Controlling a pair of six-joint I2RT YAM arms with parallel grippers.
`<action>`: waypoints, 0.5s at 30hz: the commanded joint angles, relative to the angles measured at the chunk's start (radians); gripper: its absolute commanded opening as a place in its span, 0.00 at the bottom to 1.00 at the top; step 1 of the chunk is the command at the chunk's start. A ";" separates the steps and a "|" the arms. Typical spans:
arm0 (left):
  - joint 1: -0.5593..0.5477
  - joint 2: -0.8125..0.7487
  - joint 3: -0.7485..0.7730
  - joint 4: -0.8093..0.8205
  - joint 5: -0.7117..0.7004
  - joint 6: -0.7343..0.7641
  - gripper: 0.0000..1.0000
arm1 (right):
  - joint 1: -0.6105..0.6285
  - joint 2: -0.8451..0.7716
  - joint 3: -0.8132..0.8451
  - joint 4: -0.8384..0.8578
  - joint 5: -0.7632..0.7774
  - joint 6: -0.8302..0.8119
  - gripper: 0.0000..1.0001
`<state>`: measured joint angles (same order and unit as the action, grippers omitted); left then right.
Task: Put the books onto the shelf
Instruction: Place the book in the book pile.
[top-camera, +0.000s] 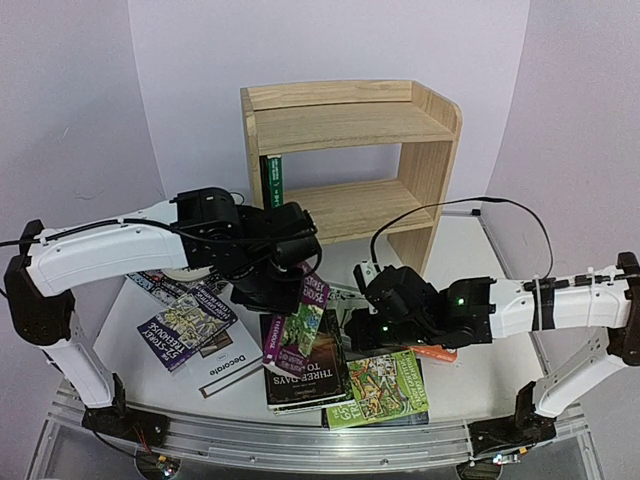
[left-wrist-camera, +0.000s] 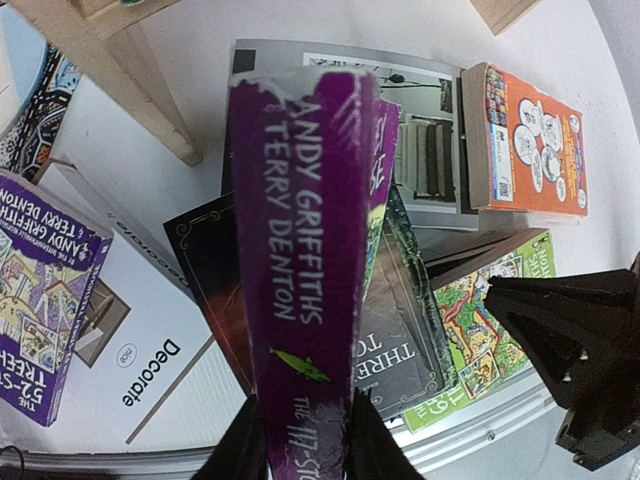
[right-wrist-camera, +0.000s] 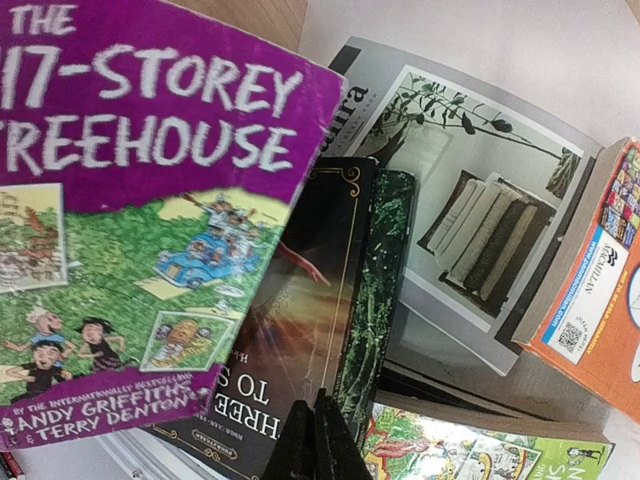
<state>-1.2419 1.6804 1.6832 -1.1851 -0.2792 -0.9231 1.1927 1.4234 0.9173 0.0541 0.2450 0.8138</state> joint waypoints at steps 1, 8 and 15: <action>0.002 0.038 0.087 0.042 0.056 0.036 0.39 | 0.002 0.016 0.021 0.000 -0.027 0.005 0.06; 0.005 0.049 0.062 0.119 0.119 0.044 0.57 | 0.001 0.055 0.039 0.007 -0.039 0.012 0.10; 0.049 -0.046 -0.106 0.346 0.264 0.056 0.57 | -0.007 -0.001 0.000 0.007 -0.004 0.040 0.12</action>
<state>-1.2252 1.7100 1.6613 -0.9907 -0.1214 -0.8840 1.1927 1.4724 0.9192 0.0637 0.2108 0.8334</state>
